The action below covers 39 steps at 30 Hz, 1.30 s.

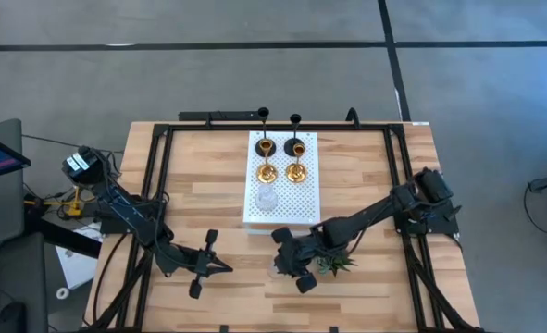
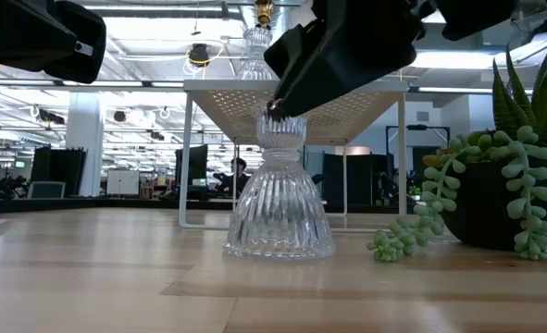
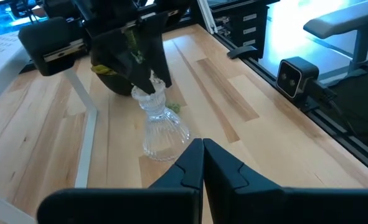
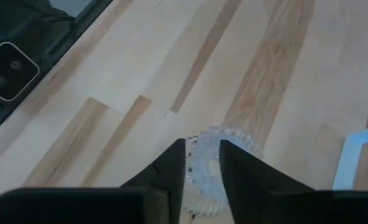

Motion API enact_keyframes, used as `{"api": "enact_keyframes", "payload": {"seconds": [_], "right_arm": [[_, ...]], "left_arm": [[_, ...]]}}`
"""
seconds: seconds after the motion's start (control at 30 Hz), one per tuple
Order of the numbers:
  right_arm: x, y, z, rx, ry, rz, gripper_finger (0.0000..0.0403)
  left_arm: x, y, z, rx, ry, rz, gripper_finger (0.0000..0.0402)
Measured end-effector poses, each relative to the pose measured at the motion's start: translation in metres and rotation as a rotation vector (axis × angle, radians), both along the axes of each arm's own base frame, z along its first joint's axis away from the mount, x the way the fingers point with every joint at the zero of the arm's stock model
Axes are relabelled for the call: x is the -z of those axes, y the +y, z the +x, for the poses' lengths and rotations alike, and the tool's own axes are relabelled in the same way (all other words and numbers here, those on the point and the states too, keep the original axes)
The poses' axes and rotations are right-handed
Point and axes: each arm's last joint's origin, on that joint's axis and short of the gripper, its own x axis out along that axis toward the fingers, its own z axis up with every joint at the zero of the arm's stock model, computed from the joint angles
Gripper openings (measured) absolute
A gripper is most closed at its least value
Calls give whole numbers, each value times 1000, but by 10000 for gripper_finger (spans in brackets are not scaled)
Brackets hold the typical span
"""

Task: Pick & Place candle stick holders
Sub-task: Put the glass candle holder on the shelf

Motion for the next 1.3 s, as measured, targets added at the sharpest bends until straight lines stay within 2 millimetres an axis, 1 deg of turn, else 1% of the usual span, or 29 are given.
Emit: {"api": "enact_keyframes", "payload": {"seconds": [0.2,0.3,0.5,0.9,1.17,1.3], "right_arm": [[0,-3,-1,35,26,13,26],[-1,-3,-2,48,40,16,8],[-1,-3,-2,55,40,10,4],[-25,-2,4,72,67,-13,3],[-21,-3,-1,53,139,-12,2],[-21,-3,-1,53,144,-14,1]], "left_arm": [[0,0,0,0,0,0,6],[0,0,0,0,0,-1,6],[0,0,0,-1,1,-4,6],[0,0,0,-1,1,-4,6],[0,0,0,-1,1,-4,6],[0,0,0,-1,1,-4,6]]}}
